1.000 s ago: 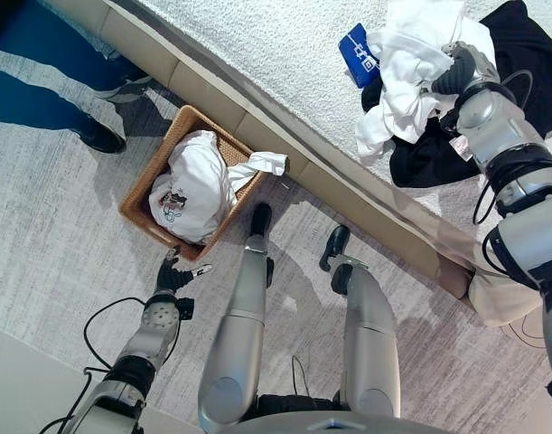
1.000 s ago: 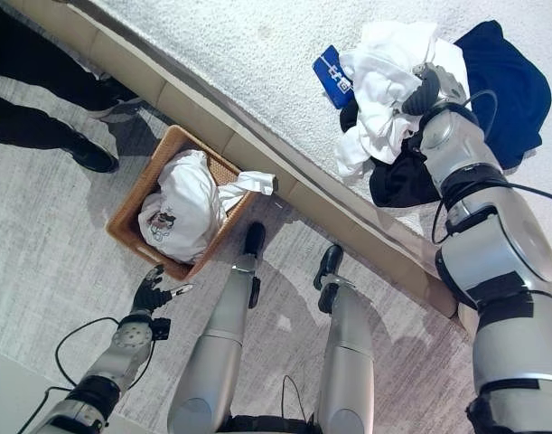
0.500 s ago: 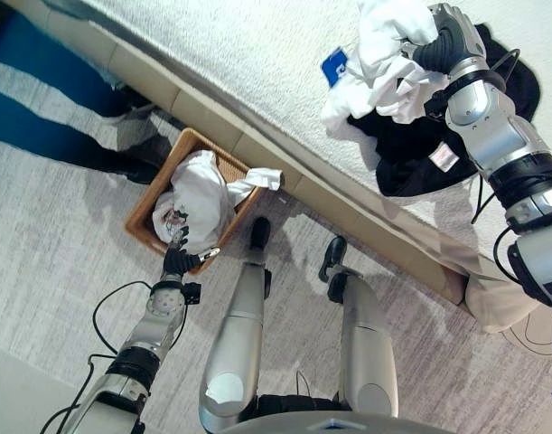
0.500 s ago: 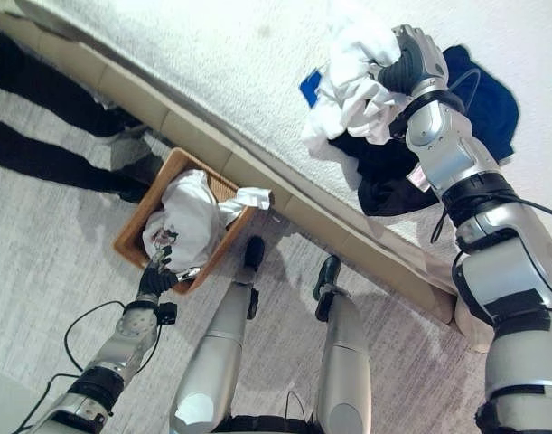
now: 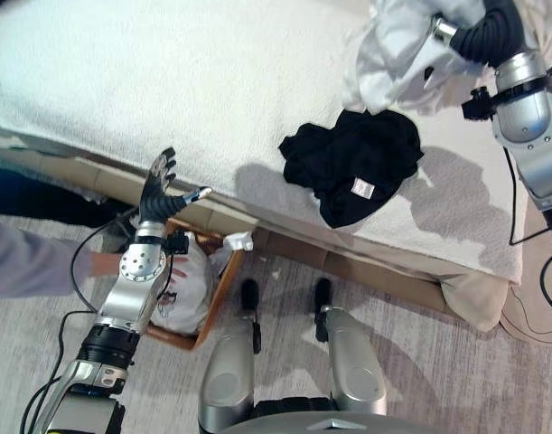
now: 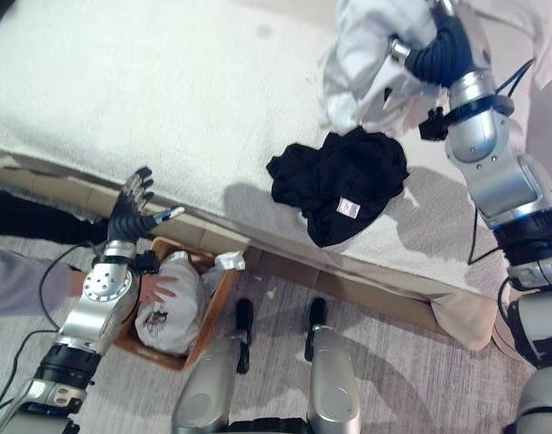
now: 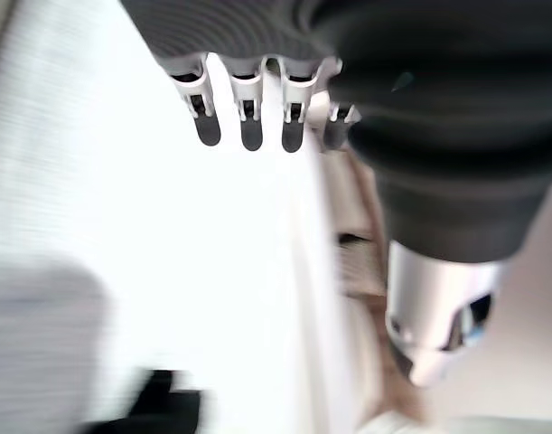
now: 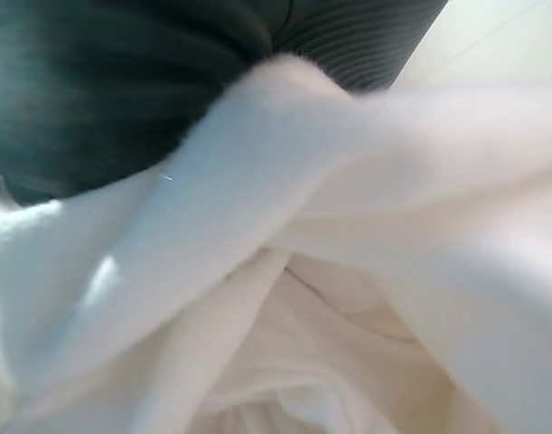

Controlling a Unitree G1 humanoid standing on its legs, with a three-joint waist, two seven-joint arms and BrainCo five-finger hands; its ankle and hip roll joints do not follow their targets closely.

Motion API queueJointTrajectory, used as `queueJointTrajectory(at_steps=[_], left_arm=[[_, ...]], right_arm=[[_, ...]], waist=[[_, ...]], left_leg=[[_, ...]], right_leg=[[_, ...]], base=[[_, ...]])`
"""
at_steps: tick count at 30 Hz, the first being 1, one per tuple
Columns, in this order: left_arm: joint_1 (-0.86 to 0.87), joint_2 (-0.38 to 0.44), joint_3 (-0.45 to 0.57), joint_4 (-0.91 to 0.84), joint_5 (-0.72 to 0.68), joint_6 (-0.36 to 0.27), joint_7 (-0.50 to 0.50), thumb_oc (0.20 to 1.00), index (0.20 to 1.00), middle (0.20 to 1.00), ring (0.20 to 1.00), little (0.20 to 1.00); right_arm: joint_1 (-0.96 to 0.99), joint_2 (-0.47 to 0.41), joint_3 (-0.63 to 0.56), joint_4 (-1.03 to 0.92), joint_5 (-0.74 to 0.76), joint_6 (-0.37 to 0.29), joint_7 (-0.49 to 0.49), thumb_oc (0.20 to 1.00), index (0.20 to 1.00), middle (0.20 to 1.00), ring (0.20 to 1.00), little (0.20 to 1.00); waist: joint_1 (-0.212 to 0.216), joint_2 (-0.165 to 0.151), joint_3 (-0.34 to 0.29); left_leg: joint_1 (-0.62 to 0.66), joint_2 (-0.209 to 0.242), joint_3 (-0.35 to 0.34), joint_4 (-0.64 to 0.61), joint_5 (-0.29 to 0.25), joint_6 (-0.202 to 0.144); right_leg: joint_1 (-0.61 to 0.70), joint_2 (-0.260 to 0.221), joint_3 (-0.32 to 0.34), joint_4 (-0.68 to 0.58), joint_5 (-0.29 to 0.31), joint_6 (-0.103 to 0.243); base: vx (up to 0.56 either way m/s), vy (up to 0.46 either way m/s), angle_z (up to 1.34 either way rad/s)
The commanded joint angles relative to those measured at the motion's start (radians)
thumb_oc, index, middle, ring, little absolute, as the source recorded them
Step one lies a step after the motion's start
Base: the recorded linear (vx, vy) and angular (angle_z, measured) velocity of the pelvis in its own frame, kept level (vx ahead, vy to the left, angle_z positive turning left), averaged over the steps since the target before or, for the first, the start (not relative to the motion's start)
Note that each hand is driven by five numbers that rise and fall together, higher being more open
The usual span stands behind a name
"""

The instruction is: Pick up clothes into the bucket

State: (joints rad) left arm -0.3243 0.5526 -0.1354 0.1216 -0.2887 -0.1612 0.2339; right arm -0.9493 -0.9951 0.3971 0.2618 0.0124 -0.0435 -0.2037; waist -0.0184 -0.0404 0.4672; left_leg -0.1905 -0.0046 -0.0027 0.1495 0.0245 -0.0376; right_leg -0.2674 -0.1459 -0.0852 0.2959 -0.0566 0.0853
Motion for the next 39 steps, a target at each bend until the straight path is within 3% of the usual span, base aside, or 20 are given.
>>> queueJointTrajectory(at_steps=[1,6,9,13,18,28,37,38,39], left_arm=[[0.003,0.013,-0.04,-0.061,0.01,-0.049,-0.031,1.0,1.0,1.0,1.0,1.0],[-0.072,0.037,-0.109,-0.118,-0.004,-0.039,-0.083,1.0,1.0,1.0,1.0,1.0],[-0.169,0.056,-0.237,-0.12,-0.097,-0.02,-0.175,1.0,1.0,1.0,1.0,1.0],[-0.257,0.065,-0.345,-0.109,-0.087,-0.005,-0.217,1.0,1.0,1.0,1.0,1.0],[-0.364,-0.02,-0.466,-0.068,-0.083,0.007,-0.229,1.0,1.0,1.0,1.0,1.0],[-0.409,-0.19,-0.55,0.042,-0.143,0.038,-0.218,1.0,1.0,1.0,1.0,1.0],[-0.382,-0.265,-0.516,0.099,-0.069,0.051,-0.158,1.0,1.0,1.0,1.0,1.0],[-0.365,-0.28,-0.51,0.105,-0.098,0.048,-0.154,0.238,0.238,0.238,0.238,0.238],[-0.35,-0.29,-0.505,0.106,-0.14,0.047,-0.155,0.2,0.2,0.2,0.2,0.2]], right_arm=[[0.032,-0.01,-0.006,-0.081,0.129,-0.058,0.072,0.2,0.2,0.2,0.2,0.2],[0.059,-0.008,0.029,-0.128,0.234,-0.06,0.155,0.2,0.2,0.2,0.2,0.2],[0.079,0.015,0.062,-0.175,0.324,-0.059,0.209,0.2,0.2,0.2,0.2,0.2],[0.092,0.021,0.061,-0.217,0.383,-0.058,0.237,0.2,0.2,0.2,0.2,0.2],[0.096,0.058,0.072,-0.283,0.432,-0.071,0.248,0.2,0.2,0.2,0.2,0.2],[0.113,0.137,0.075,-0.392,0.439,-0.085,0.254,0.2,0.2,0.2,0.2,0.2],[0.165,0.164,0.044,-0.46,0.507,-0.091,0.272,0.2,0.2,0.2,0.2,0.2],[0.169,0.165,0.041,-0.467,0.515,-0.095,0.269,0.2,0.2,0.2,0.2,0.2],[0.175,0.168,0.036,-0.471,0.519,-0.095,0.27,0.2,0.2,0.2,0.2,0.2]], waist=[[-0.016,-0.018,-0.176],[-0.028,-0.021,-0.229],[-0.043,-0.016,-0.276],[-0.054,-0.012,-0.299],[-0.069,-0.009,-0.338],[-0.079,-0.007,-0.359],[-0.079,-0.011,-0.357],[-0.08,-0.013,-0.357],[-0.08,-0.013,-0.357]], left_leg=[[0.028,0.003,-0.032,0.006,-0.064,-0.028],[0.081,0.017,-0.013,-0.024,-0.06,-0.034],[0.126,0.026,-0.004,-0.042,-0.063,-0.037],[0.155,0.029,-0.002,-0.054,-0.066,-0.038],[0.19,0.033,-0.001,-0.071,-0.072,-0.04],[0.214,0.029,-0.006,-0.078,-0.08,-0.037],[0.214,0.026,-0.015,-0.073,-0.082,-0.032],[0.213,0.025,-0.015,-0.072,-0.082,-0.031],[0.212,0.025,-0.015,-0.071,-0.083,-0.031]], right_leg=[[0.09,0.013,-0.023,-0.13,0.022,0.043],[0.149,0.025,-0.023,-0.183,0.034,0.045],[0.198,0.03,-0.024,-0.199,0.028,0.044],[0.232,0.031,-0.028,-0.207,0.021,0.043],[0.276,0.027,-0.043,-0.229,0.014,0.041],[0.315,0.018,-0.052,-0.249,0.011,0.042],[0.322,0.015,-0.058,-0.248,0.008,0.041],[0.32,0.015,-0.056,-0.246,0.008,0.041],[0.32,0.015,-0.055,-0.244,0.008,0.041]], base=[[0.07,-0.042,-0.08],[0.06,-0.035,-0.04],[0.1,-0.028,-0.04],[0.09,-0.014,-0.04],[0.07,-0.005,0.03],[0.02,0.006,0.04],[0.0,0.0,0.0],[0.0,0.0,0.0],[0.0,0.0,0.0]])
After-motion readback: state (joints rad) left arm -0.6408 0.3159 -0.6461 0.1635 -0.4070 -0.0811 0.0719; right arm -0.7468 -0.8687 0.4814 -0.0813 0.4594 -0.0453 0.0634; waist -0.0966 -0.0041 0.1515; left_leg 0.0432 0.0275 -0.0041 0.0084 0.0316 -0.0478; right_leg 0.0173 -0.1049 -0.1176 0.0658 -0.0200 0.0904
